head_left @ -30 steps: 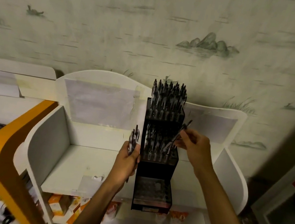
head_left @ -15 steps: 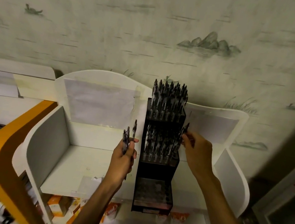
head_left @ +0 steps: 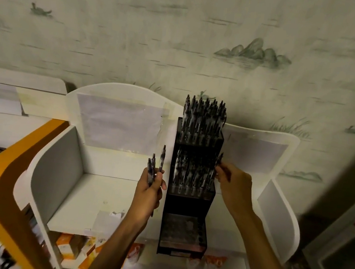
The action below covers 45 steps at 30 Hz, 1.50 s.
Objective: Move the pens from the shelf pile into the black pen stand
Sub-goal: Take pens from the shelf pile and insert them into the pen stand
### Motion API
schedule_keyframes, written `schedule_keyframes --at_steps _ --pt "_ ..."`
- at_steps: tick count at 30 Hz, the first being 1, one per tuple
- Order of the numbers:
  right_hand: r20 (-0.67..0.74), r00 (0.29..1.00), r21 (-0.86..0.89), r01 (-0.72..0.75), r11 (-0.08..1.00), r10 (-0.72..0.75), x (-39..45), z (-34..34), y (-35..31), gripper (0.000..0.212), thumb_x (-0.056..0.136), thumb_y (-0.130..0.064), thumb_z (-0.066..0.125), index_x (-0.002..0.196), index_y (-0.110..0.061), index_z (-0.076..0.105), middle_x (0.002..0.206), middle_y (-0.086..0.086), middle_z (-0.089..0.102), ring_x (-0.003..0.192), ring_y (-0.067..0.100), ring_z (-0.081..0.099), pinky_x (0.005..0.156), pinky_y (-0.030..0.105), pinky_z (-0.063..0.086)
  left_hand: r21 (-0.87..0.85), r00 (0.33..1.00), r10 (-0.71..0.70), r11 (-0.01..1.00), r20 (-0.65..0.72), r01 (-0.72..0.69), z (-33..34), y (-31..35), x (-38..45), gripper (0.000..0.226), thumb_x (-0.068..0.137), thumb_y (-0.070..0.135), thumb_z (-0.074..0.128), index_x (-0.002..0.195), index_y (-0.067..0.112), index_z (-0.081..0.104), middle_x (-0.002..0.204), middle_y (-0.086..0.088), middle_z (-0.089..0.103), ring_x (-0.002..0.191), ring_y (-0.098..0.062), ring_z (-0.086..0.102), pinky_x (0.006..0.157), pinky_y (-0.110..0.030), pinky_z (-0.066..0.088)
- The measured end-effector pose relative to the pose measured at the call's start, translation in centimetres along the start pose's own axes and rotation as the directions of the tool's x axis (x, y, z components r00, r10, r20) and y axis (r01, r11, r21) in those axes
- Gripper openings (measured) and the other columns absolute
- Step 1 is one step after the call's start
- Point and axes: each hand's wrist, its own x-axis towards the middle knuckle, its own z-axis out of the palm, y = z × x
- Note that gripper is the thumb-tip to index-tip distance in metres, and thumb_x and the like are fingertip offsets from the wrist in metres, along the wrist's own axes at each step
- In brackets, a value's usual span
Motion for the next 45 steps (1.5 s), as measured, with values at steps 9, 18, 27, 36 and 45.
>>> schedule_keyframes --at_steps 9,18,27,36,45 --pt "0.088 0.996 -0.080 -0.013 0.997 0.020 -1.7 0.8 1.1 0.010 0.092 -0.014 0.065 0.094 -0.009 0.074 0.080 0.004 0.073 0.070 0.015 0.067 0.069 0.023 0.051 -0.007 0.999 -0.006 1.000 0.041 0.006 0.2 0.0 -0.2 0.023 0.106 0.029 0.042 0.121 0.022 0.057 0.071 0.000 0.053 0.047 -0.005 0.032 0.041 -0.020 0.024" --pt "0.084 0.990 -0.069 -0.109 0.992 0.114 -1.9 0.1 0.8 0.012 0.088 -0.024 0.071 0.093 -0.015 0.077 0.083 -0.003 0.074 0.071 0.002 0.064 0.071 0.010 0.046 -0.017 0.999 -0.015 1.000 0.046 0.016 0.3 0.4 -0.9 0.022 0.104 0.029 0.045 0.115 0.012 0.056 0.071 0.001 0.057 0.047 -0.007 0.032 0.042 -0.022 0.022" --pt "0.307 0.938 0.294 -0.252 0.922 0.159 -2.2 0.3 -4.7 0.009 0.088 -0.019 0.070 0.094 -0.014 0.076 0.079 -0.004 0.074 0.070 0.008 0.071 0.070 0.021 0.058 0.031 0.996 -0.012 0.999 0.086 0.009 -0.1 0.7 -2.3 0.024 0.101 0.031 0.052 0.101 0.008 0.061 0.053 0.009 0.050 0.045 -0.009 0.030 0.043 -0.024 0.022" --pt "0.374 0.901 0.471 -0.390 0.791 0.222 -2.8 2.4 -7.3 0.017 0.088 -0.019 0.070 0.099 -0.007 0.074 0.085 0.004 0.076 0.074 0.018 0.074 0.073 0.034 0.061 0.142 0.995 0.043 0.988 0.086 -0.055 -0.7 -0.1 -2.4 0.019 0.097 0.025 0.061 0.111 0.015 0.068 0.068 0.003 0.064 0.045 -0.001 0.049 0.047 -0.010 0.037" --pt "0.311 0.891 0.628 -0.454 0.632 0.331 -3.6 2.1 -6.5 0.014 0.087 -0.007 0.070 0.099 -0.002 0.072 0.087 0.010 0.076 0.080 0.024 0.074 0.072 0.033 0.061 0.158 0.995 -0.094 0.983 -0.032 0.098 -3.7 -1.7 -2.6 0.019 0.099 0.031 0.058 0.100 0.012 0.061 0.075 -0.001 0.060 0.049 -0.008 0.041 0.045 -0.023 0.036"
